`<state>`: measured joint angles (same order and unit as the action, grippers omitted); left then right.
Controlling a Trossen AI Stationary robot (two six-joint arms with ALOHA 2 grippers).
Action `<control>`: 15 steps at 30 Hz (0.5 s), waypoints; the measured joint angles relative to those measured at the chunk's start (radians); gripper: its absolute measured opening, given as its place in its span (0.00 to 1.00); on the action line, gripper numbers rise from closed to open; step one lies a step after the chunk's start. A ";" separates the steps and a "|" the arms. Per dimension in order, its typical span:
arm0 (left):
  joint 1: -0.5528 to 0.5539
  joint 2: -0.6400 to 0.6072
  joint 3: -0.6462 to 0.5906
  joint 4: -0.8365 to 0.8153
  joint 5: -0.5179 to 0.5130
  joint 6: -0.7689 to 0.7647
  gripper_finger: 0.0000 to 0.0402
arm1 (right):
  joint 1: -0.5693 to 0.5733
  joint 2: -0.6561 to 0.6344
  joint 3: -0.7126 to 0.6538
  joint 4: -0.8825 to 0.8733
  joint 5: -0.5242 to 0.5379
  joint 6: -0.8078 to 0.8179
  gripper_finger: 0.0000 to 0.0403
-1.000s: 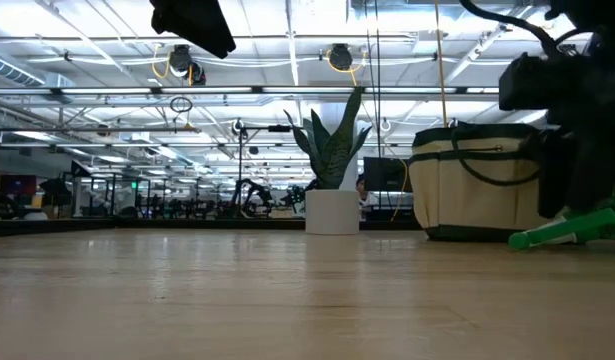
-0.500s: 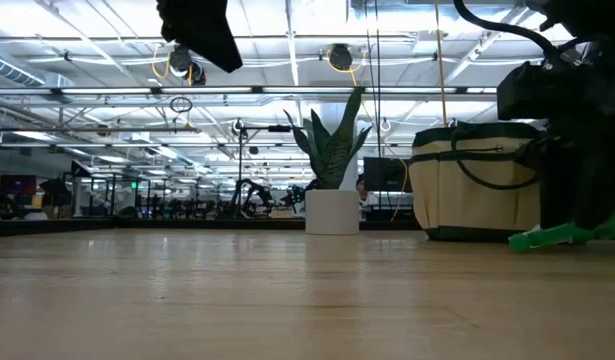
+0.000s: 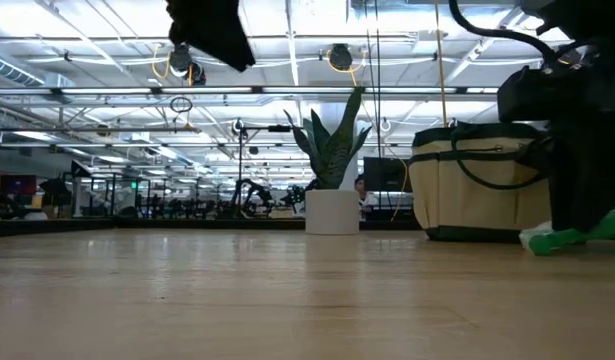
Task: Pick & Place Garden tools in Gardening bag
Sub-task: Put the green spray bottle into the gardening bag
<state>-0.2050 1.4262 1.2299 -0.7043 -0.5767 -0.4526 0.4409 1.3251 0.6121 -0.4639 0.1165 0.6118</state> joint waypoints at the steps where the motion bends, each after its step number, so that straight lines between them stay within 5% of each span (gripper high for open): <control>1: 0.000 0.005 0.001 0.022 0.000 0.002 0.38 | 0.001 0.000 0.000 0.000 -0.011 -0.024 0.25; 15: 0.007 0.035 0.002 0.085 -0.008 -0.040 0.38 | 0.016 0.004 0.054 -0.036 -0.004 -0.092 0.43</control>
<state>-0.1981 1.4615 1.2320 -0.6195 -0.5842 -0.4921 0.4565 1.3289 0.6657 -0.5002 0.1124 0.5201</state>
